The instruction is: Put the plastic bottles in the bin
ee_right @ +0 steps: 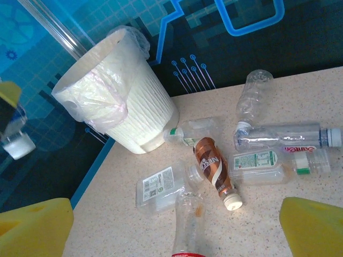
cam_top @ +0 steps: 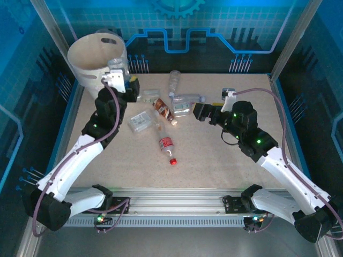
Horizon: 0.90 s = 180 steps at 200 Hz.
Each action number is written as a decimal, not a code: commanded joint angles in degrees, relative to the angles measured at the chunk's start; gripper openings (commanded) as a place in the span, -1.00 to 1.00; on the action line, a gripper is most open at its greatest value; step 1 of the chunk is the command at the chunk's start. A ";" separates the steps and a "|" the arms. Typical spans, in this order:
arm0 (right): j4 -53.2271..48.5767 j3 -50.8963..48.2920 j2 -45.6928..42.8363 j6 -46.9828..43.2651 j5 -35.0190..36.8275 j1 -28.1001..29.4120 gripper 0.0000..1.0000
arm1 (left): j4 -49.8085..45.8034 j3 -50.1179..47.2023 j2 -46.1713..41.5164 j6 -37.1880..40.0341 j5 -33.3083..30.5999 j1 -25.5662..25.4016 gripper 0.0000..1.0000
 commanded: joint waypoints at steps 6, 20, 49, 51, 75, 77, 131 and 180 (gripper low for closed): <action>-0.89 0.55 -0.06 1.41 0.87 0.14 0.99 | 4.15 5.94 3.84 4.43 0.07 3.55 0.04; -1.41 0.50 -0.17 1.61 0.91 0.11 1.00 | 4.36 8.93 6.13 4.71 1.31 5.42 0.04; -2.25 0.54 -0.43 1.61 1.51 0.05 0.99 | 4.40 16.59 12.20 6.17 2.62 9.42 0.04; -2.38 0.55 -0.43 1.61 1.60 0.10 1.00 | 4.27 17.19 12.73 6.20 2.54 9.76 0.04; -3.79 0.64 -0.42 1.73 4.04 0.02 1.00 | 1.67 25.78 18.37 5.77 1.48 12.86 0.02; -3.86 0.61 -0.43 1.62 4.21 -0.02 0.99 | 1.50 26.48 18.88 5.77 1.42 13.09 0.02; -6.91 1.25 -1.33 1.63 5.46 -0.24 1.00 | -3.35 42.40 31.96 5.68 4.17 21.15 0.07; -9.52 0.66 -4.11 1.35 8.21 -0.35 1.00 | -14.15 52.24 42.04 7.88 20.70 29.72 0.13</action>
